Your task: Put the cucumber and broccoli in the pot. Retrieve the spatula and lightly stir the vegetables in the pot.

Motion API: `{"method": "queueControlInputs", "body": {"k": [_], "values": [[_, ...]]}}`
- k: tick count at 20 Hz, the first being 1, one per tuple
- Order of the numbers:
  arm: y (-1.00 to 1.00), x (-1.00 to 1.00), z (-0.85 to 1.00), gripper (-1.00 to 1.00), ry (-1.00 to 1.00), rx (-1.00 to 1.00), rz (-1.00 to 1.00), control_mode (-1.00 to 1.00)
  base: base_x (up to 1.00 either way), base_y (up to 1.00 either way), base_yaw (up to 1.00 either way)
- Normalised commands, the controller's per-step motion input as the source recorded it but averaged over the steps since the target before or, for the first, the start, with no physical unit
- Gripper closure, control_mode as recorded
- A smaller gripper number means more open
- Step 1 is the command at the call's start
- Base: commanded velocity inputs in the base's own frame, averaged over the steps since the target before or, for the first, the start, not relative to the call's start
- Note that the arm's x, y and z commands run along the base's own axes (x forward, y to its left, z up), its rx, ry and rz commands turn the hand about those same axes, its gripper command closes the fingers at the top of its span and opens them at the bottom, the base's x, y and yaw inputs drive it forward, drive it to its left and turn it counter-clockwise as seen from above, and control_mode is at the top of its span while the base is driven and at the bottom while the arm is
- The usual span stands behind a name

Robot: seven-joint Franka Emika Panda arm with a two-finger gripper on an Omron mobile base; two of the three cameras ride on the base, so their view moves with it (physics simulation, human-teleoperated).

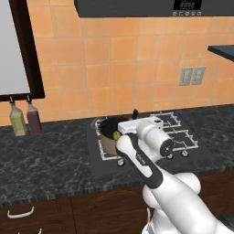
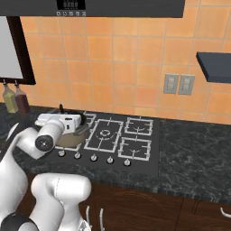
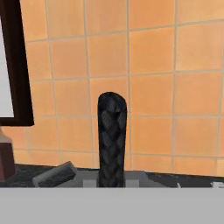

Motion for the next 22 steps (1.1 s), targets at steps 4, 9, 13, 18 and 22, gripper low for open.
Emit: {"method": "queueControlInputs", "body": {"k": [4,9,13,18,22], "values": [[-0.04,0.14,0.1,1.0,0.0,0.0,-0.05,-1.0,0.0,0.0,0.0],[0.0,0.6,-0.17,1.0,0.03,0.0,-0.04,-1.0,0.0,0.0,0.0],[0.0,0.4,-0.39,1.0,0.0,0.0,0.0,-1.0,0.0,0.0,0.0],[0.0,0.02,-0.64,1.0,-0.06,0.0,0.04,-1.0,0.0,0.0,0.0],[0.0,0.39,-0.29,1.0,-0.13,0.02,0.11,-1.0,0.0,0.0,0.0]]}}
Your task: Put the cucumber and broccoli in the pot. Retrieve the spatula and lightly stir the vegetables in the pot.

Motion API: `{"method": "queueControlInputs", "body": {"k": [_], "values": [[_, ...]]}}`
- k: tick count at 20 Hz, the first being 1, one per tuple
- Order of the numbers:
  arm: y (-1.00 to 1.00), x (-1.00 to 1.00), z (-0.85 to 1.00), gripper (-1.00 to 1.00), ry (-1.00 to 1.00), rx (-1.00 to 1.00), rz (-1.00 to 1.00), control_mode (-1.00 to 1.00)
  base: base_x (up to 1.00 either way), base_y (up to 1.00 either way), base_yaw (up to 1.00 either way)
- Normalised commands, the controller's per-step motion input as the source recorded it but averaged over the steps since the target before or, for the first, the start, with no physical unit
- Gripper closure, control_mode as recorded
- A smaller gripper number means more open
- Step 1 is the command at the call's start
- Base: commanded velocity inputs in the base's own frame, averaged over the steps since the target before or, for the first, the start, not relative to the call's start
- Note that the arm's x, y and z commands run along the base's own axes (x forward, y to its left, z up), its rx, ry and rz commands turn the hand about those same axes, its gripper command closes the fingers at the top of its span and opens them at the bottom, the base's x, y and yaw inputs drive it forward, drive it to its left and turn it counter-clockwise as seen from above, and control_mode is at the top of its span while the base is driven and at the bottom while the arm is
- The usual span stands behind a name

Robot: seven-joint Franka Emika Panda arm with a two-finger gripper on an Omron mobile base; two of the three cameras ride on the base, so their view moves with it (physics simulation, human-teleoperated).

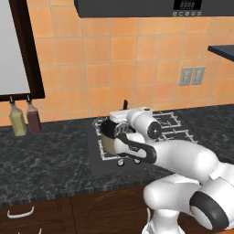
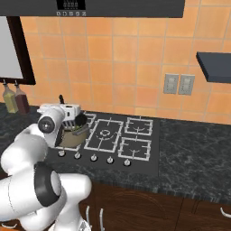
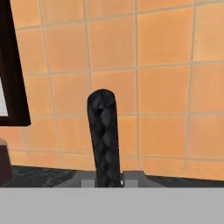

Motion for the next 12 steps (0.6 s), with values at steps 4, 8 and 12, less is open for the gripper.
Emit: {"method": "queueControlInputs", "body": {"k": [4,8,12], "values": [[0.15,0.33,-0.04,1.0,-0.07,0.1,0.14,-1.0,0.0,0.0,0.0],[0.24,0.0,-0.14,1.0,-0.05,0.04,0.12,-1.0,0.0,0.0,0.0],[0.0,-0.1,-0.19,1.0,-0.06,0.0,0.02,-1.0,0.0,0.0,0.0]]}}
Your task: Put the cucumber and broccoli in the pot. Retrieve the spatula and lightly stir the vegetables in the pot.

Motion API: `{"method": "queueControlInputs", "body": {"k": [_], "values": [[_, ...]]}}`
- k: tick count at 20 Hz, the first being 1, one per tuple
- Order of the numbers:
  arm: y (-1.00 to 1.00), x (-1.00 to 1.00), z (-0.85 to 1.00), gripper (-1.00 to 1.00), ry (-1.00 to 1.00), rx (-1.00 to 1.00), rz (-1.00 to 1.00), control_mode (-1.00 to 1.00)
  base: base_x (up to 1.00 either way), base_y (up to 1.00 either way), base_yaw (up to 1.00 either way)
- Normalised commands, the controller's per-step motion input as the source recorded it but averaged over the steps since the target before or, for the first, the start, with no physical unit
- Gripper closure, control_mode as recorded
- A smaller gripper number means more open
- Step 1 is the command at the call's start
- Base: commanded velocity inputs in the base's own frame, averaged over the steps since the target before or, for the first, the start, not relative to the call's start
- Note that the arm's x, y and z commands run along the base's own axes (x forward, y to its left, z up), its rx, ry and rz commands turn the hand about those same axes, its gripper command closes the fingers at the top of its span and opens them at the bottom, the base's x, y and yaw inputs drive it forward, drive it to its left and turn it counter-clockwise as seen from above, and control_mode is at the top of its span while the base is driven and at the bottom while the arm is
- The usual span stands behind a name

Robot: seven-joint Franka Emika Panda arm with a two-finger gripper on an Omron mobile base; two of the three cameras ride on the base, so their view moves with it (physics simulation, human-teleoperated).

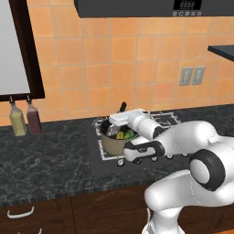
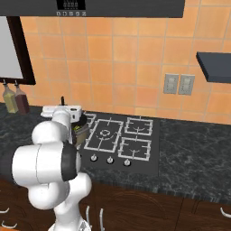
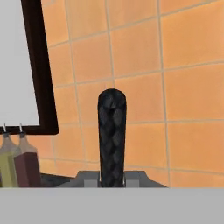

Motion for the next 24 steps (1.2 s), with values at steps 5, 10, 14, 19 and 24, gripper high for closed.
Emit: {"method": "queueControlInputs", "body": {"k": [5,10,14,19,24], "values": [[0.05,-0.04,-0.36,1.0,0.0,0.0,0.01,-1.0,0.0,0.0,0.0],[-0.17,0.3,-0.24,1.0,0.0,0.0,0.0,-1.0,0.0,0.0,0.0],[-0.55,0.3,-0.03,1.0,0.0,0.0,0.0,-1.0,0.0,0.0,0.0],[-0.29,0.05,0.05,1.0,-0.02,0.0,0.0,-1.0,0.0,0.0,0.0],[-0.23,-0.06,0.67,1.0,-0.12,0.0,0.0,-1.0,0.0,0.0,0.0]]}}
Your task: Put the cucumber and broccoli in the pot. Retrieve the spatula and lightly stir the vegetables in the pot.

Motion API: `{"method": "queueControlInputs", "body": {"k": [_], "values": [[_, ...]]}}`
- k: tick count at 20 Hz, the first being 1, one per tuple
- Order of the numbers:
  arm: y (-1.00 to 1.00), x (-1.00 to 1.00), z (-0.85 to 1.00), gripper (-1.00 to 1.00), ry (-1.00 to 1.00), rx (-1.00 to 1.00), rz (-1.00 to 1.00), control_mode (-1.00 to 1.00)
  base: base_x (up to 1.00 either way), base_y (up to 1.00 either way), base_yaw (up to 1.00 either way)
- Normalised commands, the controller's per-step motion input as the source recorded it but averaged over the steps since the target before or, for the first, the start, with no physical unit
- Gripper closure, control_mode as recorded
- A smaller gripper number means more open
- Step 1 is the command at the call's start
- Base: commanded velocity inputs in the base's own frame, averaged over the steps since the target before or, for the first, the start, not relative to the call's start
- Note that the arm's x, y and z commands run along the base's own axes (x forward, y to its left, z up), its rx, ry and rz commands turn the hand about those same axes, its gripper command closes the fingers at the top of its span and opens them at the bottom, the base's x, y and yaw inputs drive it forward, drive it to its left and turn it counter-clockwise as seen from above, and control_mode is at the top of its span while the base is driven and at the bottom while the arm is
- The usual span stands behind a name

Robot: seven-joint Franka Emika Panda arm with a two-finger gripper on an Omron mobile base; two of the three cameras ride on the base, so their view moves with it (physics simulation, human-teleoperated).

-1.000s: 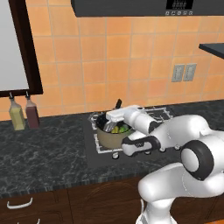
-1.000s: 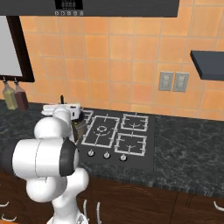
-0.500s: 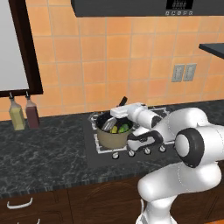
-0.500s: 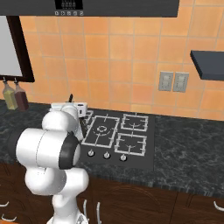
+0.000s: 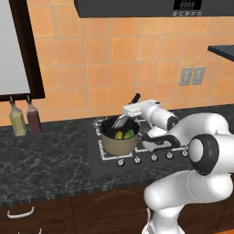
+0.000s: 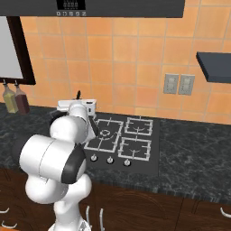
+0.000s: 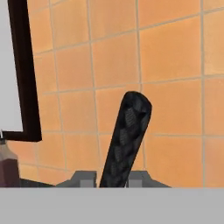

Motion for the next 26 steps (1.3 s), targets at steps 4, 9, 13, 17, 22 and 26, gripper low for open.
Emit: {"method": "queueControlInputs", "body": {"k": [4,9,13,17,22,26], "values": [[-0.29,-0.03,0.14,1.0,-0.04,-0.02,-0.02,-1.0,0.0,0.0,0.0],[-0.34,-0.01,-0.24,1.0,0.0,-0.05,-0.02,-1.0,0.0,0.0,0.0],[-0.26,-0.06,-0.24,1.0,0.0,-0.04,-0.01,-1.0,0.0,0.0,0.0],[0.23,-0.37,0.0,1.0,0.0,0.0,0.0,-1.0,0.0,0.0,0.0],[0.66,-0.07,0.02,1.0,-0.04,0.0,0.0,-1.0,0.0,0.0,0.0],[0.51,0.0,0.02,1.0,-0.02,0.0,0.01,-1.0,0.0,0.0,0.0]]}}
